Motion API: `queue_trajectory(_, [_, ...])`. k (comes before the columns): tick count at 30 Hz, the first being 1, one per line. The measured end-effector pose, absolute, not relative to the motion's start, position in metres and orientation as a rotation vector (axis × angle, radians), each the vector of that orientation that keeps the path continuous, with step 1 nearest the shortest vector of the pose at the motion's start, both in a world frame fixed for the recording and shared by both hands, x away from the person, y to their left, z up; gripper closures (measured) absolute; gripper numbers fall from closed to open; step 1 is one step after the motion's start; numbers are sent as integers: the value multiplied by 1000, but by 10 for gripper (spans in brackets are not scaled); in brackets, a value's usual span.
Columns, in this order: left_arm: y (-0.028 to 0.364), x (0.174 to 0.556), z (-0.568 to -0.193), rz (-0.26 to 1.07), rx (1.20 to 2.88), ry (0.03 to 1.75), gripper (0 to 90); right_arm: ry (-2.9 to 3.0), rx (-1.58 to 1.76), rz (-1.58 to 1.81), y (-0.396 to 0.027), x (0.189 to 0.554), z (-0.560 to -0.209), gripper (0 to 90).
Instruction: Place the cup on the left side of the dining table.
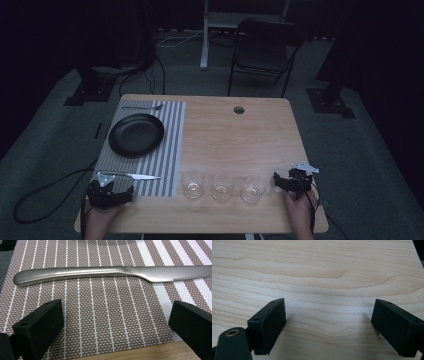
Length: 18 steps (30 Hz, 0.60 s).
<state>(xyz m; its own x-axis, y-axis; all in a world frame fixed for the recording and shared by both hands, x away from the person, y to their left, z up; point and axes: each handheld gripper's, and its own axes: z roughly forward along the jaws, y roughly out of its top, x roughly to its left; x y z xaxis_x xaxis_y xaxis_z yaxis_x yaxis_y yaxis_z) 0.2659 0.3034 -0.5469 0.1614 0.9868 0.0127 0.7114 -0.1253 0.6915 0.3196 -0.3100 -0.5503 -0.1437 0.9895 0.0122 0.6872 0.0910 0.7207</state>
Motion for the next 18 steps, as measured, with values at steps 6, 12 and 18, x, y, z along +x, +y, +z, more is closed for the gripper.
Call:
queue_trajectory(6, [304,266,-547,658,1899,1607,4,1888,1643,816,-310,320,-550,120])
queue_trajectory(12, [303,266,-547,658,1898,1608,4,1888,1642,816,-310,320,-550,120])
queue_trajectory(18, [304,266,-546,652,1909,1601,6,1888,1642,815,-310,320,-550,120])
